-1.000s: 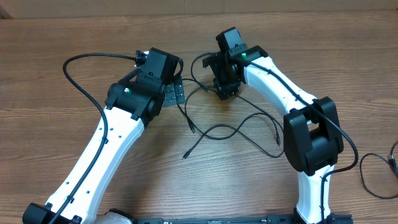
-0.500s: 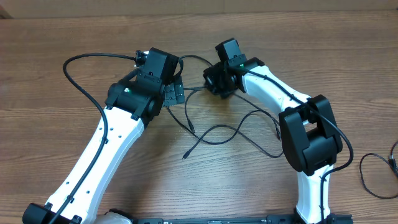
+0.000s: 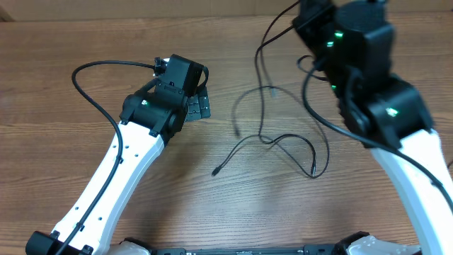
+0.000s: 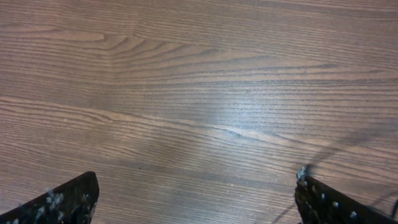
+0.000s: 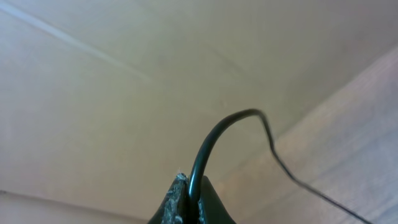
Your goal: Untangle cables
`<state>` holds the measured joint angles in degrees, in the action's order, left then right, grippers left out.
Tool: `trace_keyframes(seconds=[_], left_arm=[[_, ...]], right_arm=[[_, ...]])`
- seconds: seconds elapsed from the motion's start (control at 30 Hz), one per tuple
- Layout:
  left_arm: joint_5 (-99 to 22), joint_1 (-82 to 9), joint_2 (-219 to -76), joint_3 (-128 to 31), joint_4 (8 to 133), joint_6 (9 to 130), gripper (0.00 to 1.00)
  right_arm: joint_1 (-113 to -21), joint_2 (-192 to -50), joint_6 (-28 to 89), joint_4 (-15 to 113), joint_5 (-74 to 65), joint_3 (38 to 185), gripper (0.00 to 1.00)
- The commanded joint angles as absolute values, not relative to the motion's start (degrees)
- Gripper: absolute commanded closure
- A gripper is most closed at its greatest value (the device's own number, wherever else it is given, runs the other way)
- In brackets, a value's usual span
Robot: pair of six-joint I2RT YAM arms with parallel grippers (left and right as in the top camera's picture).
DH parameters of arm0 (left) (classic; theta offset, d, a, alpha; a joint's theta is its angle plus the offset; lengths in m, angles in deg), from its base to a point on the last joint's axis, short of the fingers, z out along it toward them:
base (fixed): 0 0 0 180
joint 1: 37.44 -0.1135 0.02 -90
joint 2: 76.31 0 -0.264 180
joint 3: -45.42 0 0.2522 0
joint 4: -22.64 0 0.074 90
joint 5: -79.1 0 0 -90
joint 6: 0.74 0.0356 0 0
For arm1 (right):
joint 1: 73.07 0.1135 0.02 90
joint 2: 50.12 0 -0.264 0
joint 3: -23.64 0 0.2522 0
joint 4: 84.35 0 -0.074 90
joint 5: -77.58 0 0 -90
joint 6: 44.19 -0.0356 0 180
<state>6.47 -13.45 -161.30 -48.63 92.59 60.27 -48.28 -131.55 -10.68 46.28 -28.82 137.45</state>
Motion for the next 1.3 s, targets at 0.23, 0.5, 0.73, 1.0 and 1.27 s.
trace_keyframes(seconds=[0.23, 0.5, 0.73, 1.0, 1.27], left_arm=[[6.6, -13.4, -160.6, -49.1, 92.7, 59.7, 0.0], [6.6, -13.4, -160.6, -49.1, 92.7, 59.7, 0.0], [6.6, -13.4, -160.6, -49.1, 92.7, 59.7, 0.0], [6.6, -13.4, -160.6, -49.1, 92.7, 59.7, 0.0], [6.6, -13.4, -160.6, -49.1, 92.7, 59.7, 0.0]], right_arm=[[-53.7, -129.0, -7.7, 40.5, -32.6, 156.5, 0.96], [-59.3, -129.0, -4.6, 47.0, -32.6, 159.6, 0.96], [-79.0, -129.0, -0.9, 46.6, -35.3, 159.7, 0.96], [-94.5, -136.5, 5.8, 55.5, -35.3, 159.7, 0.96], [-101.9, -153.3, 14.6, 52.3, -35.3, 159.6, 0.96]])
